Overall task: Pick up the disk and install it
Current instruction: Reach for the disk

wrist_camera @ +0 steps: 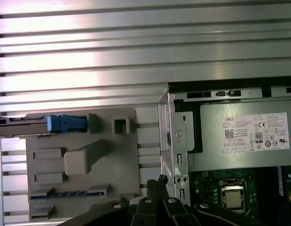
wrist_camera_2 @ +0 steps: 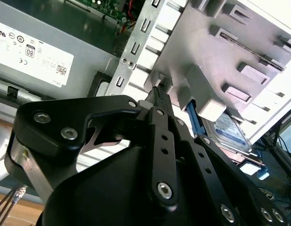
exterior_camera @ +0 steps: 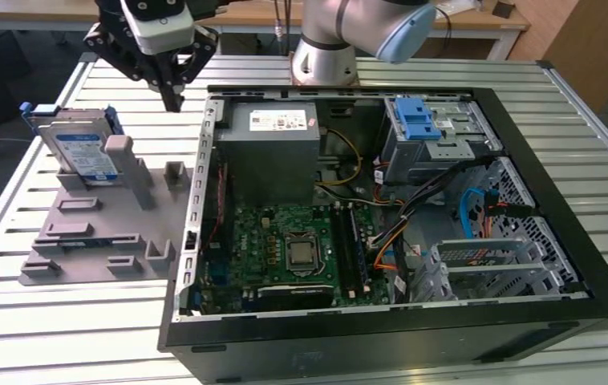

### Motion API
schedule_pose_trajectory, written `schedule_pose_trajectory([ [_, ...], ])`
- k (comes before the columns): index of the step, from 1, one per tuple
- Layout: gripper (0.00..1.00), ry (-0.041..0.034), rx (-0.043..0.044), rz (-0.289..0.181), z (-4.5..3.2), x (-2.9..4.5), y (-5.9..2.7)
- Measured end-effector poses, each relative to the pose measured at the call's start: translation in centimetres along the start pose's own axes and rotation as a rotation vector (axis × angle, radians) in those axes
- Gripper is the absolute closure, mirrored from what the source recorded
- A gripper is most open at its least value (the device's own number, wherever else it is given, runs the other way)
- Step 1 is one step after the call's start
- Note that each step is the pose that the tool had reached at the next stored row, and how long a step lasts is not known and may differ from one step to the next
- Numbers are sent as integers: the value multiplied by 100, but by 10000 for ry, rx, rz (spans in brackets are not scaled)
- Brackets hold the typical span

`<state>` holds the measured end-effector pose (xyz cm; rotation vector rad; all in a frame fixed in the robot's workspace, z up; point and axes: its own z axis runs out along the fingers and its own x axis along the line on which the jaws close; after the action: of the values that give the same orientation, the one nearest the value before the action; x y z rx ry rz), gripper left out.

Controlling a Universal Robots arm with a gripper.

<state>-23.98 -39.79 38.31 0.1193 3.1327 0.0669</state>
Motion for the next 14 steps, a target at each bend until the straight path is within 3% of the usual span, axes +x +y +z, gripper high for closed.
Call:
schedule_pose_trajectory([
  [14,89,4,1,1,10,169,2],
])
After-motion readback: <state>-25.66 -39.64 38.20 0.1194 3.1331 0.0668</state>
